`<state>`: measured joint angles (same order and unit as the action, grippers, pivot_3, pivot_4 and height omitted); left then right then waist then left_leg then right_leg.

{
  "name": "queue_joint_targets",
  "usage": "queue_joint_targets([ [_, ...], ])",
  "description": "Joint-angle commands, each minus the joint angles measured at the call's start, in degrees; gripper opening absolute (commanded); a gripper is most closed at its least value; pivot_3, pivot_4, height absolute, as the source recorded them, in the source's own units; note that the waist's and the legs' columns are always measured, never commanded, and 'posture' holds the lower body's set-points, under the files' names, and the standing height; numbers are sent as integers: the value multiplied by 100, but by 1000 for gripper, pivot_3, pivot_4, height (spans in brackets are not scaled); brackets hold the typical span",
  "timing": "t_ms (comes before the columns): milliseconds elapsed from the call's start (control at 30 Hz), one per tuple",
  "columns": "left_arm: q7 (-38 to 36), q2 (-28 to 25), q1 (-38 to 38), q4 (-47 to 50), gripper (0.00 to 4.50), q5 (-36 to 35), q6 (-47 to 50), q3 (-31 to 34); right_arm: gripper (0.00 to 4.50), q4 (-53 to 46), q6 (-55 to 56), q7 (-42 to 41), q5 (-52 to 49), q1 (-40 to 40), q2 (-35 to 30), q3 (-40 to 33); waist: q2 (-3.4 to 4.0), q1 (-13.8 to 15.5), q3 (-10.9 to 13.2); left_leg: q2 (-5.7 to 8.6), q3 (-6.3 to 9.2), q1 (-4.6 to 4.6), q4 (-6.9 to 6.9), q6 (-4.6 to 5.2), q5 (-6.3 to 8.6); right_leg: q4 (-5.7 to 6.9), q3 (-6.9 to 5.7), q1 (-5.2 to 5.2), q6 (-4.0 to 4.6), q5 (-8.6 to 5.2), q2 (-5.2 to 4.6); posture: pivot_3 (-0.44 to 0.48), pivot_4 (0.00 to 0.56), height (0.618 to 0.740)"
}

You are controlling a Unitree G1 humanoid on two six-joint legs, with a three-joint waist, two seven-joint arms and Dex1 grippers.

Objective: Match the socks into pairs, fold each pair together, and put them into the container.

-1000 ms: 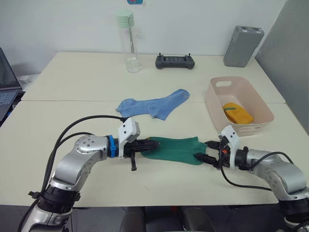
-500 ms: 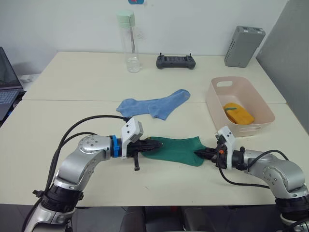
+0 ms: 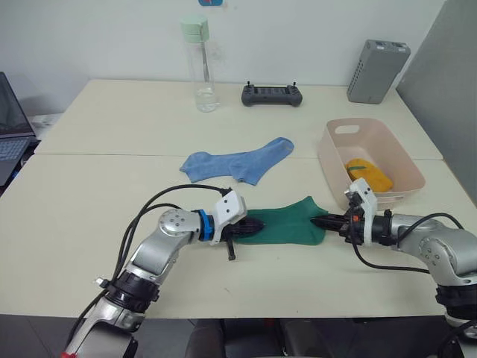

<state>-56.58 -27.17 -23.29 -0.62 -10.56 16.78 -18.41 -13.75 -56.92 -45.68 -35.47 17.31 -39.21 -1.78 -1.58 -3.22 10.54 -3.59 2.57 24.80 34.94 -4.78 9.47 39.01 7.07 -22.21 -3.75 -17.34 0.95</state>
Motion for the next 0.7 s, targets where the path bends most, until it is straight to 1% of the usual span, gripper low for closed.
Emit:
queue_joint_targets([
  [33, 149, 157, -30, -195, 0, 250, -238, -123, 33, -287, -92, -81, -282, 163, 15, -115, 0, -4, 0, 0, 0, 0, 0, 0, 0, 0, 0, 0, 0, 0, 0, 0, 150, 740],
  [133, 254, 374, 33, -207, 0, 196, -159, -75, 33, -470, -225, -108, -477, 197, 46, -77, 0, -1, 0, 0, 0, 0, 1, 0, 0, 0, 1, 2, 0, 0, 0, 0, 150, 740],
  [300, 291, 392, 86, -213, 0, 348, -82, -150, 33, -695, -463, -20, -890, 338, 284, -121, 1, -3, -1, 0, 2, -1, 2, 0, 0, 2, 0, 3, -3, 1, 0, 0, 150, 740],
  [433, 238, 219, 303, -58, 0, 381, 1, -140, 33, -820, -772, 197, -1480, 528, 861, -128, 4, -28, -2, -1, 1, -2, 1, 0, 0, 2, 1, 4, -2, 1, 0, 0, 150, 740],
  [567, 245, 184, 407, 182, 0, 267, 122, -54, 33, -704, -646, 347, -1261, 591, 1109, 219, 6, -19, -4, -2, 5, -2, 1, 0, 0, 4, -2, 3, -2, 1, 2, 0, 150, 740],
  [633, 253, 163, 476, 352, 0, 110, 276, 101, 33, -570, -542, 410, -1153, 651, 1220, 355, 6, -13, -4, -2, 4, -2, 1, 0, 0, 1, -2, 4, -2, 1, 1, 0, 150, 740],
  [700, 194, -3, 534, 618, 0, -51, 494, 303, 33, -433, -410, 415, -992, 722, 1291, 535, 6, -16, -4, -3, 3, -2, 1, 0, 0, 1, -2, 3, -2, 1, 1, 0, 150, 740],
])
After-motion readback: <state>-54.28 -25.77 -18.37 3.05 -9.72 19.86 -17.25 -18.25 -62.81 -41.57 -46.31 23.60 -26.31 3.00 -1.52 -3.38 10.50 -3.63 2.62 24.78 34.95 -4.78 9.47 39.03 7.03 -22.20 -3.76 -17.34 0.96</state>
